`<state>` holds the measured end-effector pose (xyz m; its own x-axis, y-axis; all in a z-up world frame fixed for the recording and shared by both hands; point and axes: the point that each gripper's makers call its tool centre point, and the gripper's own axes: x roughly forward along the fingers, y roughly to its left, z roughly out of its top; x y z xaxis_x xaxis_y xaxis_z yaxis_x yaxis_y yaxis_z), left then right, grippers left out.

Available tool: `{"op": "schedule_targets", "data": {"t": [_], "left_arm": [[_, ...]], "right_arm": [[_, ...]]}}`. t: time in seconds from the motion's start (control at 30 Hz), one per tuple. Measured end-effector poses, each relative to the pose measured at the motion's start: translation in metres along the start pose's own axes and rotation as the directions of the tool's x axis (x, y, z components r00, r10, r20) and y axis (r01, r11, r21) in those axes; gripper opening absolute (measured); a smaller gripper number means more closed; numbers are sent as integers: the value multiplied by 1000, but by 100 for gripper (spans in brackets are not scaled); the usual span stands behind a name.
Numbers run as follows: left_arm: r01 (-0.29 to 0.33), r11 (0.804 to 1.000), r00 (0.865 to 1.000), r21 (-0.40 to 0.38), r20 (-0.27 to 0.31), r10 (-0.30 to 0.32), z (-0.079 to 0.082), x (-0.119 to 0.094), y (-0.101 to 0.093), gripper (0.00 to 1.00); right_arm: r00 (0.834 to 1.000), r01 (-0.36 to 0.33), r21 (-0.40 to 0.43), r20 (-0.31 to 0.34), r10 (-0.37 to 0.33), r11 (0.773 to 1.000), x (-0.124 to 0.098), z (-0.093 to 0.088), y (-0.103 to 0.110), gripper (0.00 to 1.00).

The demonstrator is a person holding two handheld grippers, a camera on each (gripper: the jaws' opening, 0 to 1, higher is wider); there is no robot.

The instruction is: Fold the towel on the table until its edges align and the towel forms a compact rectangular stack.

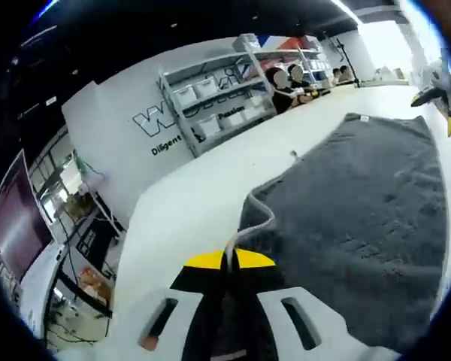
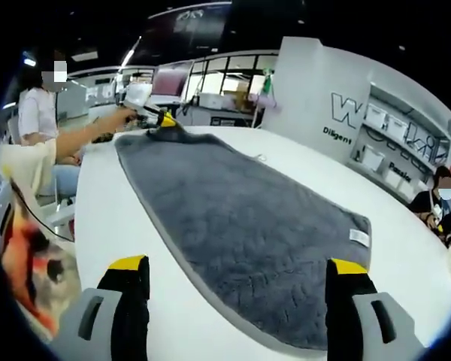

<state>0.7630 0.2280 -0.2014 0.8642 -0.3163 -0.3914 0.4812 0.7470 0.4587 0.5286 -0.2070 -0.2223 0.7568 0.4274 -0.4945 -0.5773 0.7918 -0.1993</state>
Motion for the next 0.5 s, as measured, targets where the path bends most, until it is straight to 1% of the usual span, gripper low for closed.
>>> {"op": "schedule_targets", "data": {"t": [0.03,0.1,0.17,0.27,0.3,0.37,0.43,0.5], "left_arm": [[-20,1000,1000,19,-19,21,-2,3,8,2],[-33,999,999,19,-28,33,-2,7,17,2],[-67,998,997,15,-36,68,-2,12,31,2],[-117,993,992,11,-56,117,-3,20,52,2],[-131,991,989,20,-66,132,-3,24,58,2],[-171,982,980,79,-90,178,-5,32,71,2],[-175,976,976,129,-108,189,-7,41,76,2],[-180,972,972,153,-124,200,-9,48,78,2]], "right_arm": [[1000,1,0,0,-1,1000,0,0,0,99],[1000,2,3,1,-2,1000,-1,-1,-1,99],[1000,3,7,2,-3,1000,-1,-2,-2,99],[1000,0,8,-3,0,1000,0,-3,-2,99],[1000,-1,7,-6,1,1000,1,-3,-2,99],[1000,-3,3,-8,3,1000,0,-3,-1,99],[1000,-4,1,-3,4,1000,0,-2,0,99],[1000,-4,2,0,4,1000,0,-2,0,99]]}}
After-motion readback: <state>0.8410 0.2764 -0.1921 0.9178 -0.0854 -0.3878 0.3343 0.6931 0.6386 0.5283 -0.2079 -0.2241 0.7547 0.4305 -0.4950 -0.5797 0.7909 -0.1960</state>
